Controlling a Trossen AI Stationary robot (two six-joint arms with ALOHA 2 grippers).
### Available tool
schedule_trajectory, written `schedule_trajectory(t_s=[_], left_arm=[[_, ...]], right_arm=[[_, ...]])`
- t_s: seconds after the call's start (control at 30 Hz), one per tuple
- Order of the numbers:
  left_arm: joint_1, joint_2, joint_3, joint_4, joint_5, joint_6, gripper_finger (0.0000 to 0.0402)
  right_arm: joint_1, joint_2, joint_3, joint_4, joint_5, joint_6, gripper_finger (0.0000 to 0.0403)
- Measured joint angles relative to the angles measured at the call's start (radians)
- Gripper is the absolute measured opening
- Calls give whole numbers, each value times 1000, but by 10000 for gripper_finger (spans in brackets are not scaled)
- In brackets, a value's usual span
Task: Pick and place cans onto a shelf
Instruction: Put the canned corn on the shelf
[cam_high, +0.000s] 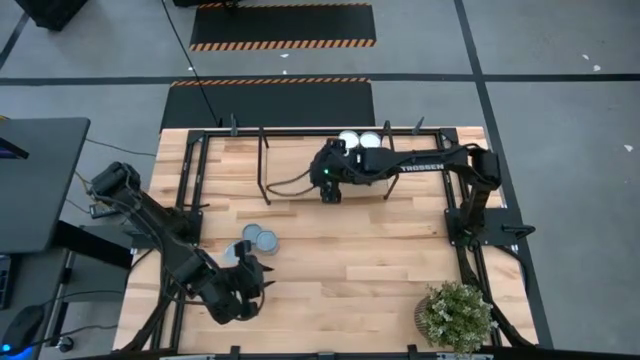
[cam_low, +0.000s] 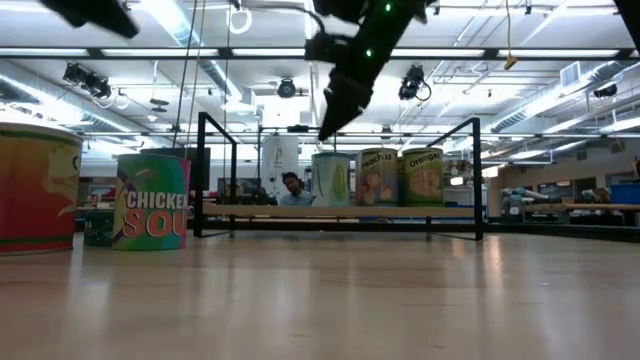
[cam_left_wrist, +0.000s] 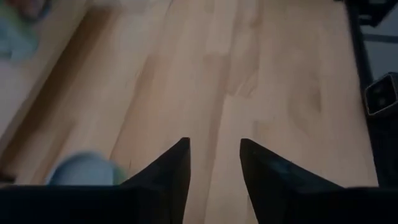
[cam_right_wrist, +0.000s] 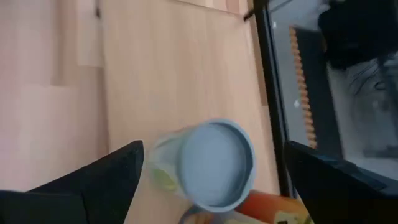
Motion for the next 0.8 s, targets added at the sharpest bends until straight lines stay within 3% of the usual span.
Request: schedule_trajectory(t_s=[0.2, 0.47, 0.7, 0.8], left_arm=[[6, 0, 0, -198, 122, -147, 195], [-9, -11, 15, -289, 478, -370, 288], [-131, -1, -22, -563, 467, -687, 282], [-178, -17, -76, -584, 476, -771, 267]], right_arm=[[123, -47, 1, -17, 85, -19, 389], [234, -129, 1, -91, 108, 51, 382], [290, -165, -5, -218, 102, 164, 382], [317, -182, -27, -240, 102, 195, 382]])
